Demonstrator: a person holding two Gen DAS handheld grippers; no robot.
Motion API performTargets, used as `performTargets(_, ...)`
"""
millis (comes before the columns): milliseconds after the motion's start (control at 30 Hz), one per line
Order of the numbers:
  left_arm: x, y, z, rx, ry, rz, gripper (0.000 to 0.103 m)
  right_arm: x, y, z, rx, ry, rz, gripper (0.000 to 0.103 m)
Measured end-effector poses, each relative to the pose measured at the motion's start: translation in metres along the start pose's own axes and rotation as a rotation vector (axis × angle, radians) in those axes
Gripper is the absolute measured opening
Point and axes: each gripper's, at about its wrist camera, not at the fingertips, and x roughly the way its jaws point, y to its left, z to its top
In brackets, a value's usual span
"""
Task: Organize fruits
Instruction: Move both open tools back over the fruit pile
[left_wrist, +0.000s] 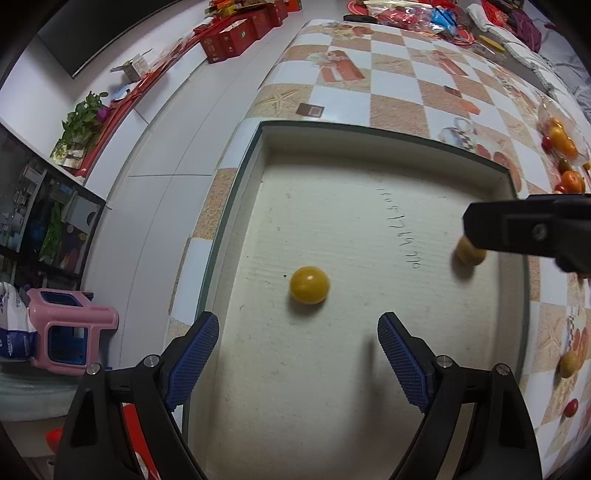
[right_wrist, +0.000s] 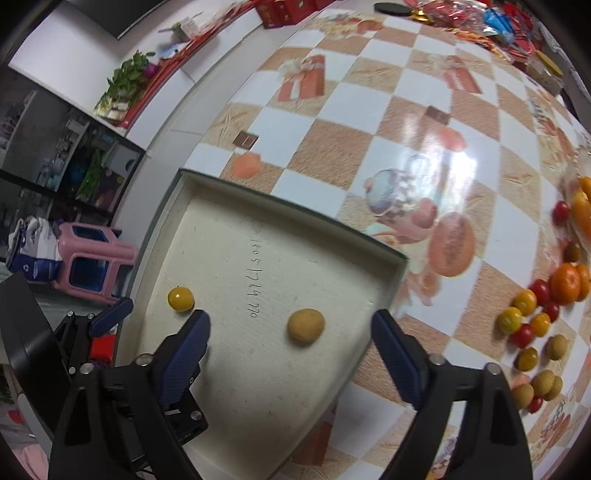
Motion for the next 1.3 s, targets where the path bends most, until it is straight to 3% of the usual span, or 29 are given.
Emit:
performTargets(233, -0.029, -0.037, 0.002, 0.087, -0.027, -0.036, 0.089, -0.043, -0.046, -0.022, 0.107, -0.053, -0.034, 0.097)
performTargets(400, -0.052, -0.082, 0.007, 0.17, -0.051, -0.081, 0.089, -0.071, -0.094, -0.052, 0.205, -0.086, -0.104, 0.097)
performTargets(700, -0.073, -0.185, 0.016, 0.301, -0.059, -0.193, 0.089, -0.113, -0.217, -0.097, 0.416, -0.106, -0.228, 0.097)
performTargets(933, -0.054, -0.253, 0.022, 0.303, -0.018, -0.25, 0.089, -0.119, -0.281, -0.096, 0.449, -0.105, -0.255, 0.097)
performTargets(1233, -0.024, -0.282, 0.035, 0.263, -0.001, -0.234, 0.089, -0.096, -0.328, -0.066, 0.43, -0.115, -0.271, 0.08)
performTargets(1300, -0.021, -0.284, 0.036, 0.258, -0.006, -0.234, 0.089, -0.088, -0.335, -0.06, 0.427, -0.115, -0.269, 0.072)
